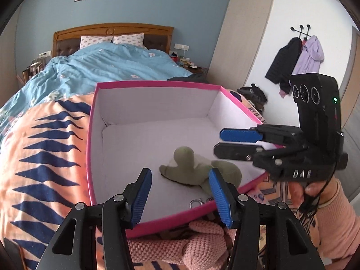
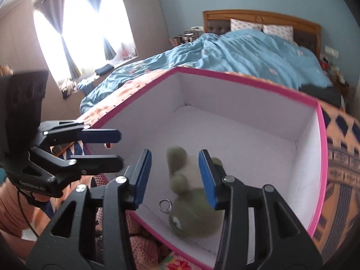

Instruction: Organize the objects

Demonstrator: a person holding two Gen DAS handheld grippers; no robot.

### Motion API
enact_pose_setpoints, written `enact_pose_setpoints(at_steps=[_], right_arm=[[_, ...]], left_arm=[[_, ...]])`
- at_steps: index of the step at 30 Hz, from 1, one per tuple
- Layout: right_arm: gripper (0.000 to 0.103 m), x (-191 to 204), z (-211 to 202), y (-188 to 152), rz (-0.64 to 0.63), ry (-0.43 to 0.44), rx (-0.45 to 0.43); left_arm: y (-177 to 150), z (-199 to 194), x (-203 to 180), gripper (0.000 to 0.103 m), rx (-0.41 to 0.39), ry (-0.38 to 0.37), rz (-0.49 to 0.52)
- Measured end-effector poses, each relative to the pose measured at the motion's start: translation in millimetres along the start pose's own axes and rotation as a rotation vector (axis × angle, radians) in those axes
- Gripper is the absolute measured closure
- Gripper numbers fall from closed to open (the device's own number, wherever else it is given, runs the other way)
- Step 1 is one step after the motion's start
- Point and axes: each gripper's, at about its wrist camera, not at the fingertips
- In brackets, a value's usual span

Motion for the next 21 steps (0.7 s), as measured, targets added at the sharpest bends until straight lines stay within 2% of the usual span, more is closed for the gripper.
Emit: enact_pose_setpoints(at_steps=[3, 6, 16, 18, 21], right_arm=[[0.047, -9.8, -8.9, -7.6, 0.036, -0.014, -0.008], [0.044, -15.3, -14.4, -13.8, 0.062, -0.036, -0.001], [0.042, -15.5, -3.7, -25.1, 0.095, 0.017, 0.058], [0.041, -16.2, -4.1, -23.8, 0.094, 0.016, 0.059], [0.041, -14.6, -6.9, -24.0, 0.097, 0.013, 0.051]], left_arm=[[-2.6, -2.4, -5.2, 0.044, 0.003, -0.003, 0.022], [-4.4, -5.5, -9.6, 0.044, 0.007, -0.009, 0.031], [-8.1, -12.6, -12.7, 0.043, 0.037, -0.012, 0.007], [-10.0, -19.2, -17.1, 0.043, 0.025, -0.021, 0.021], [-12.9, -27.2, -25.8, 0.042, -0.003, 0.019, 0.061]])
Point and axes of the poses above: each gripper's, at about its wrist camera, not at the fingertips, and z roughly the way its jaws point, x to its left, y to its top, and after that the axes turned 14 degrees about y, right-handed
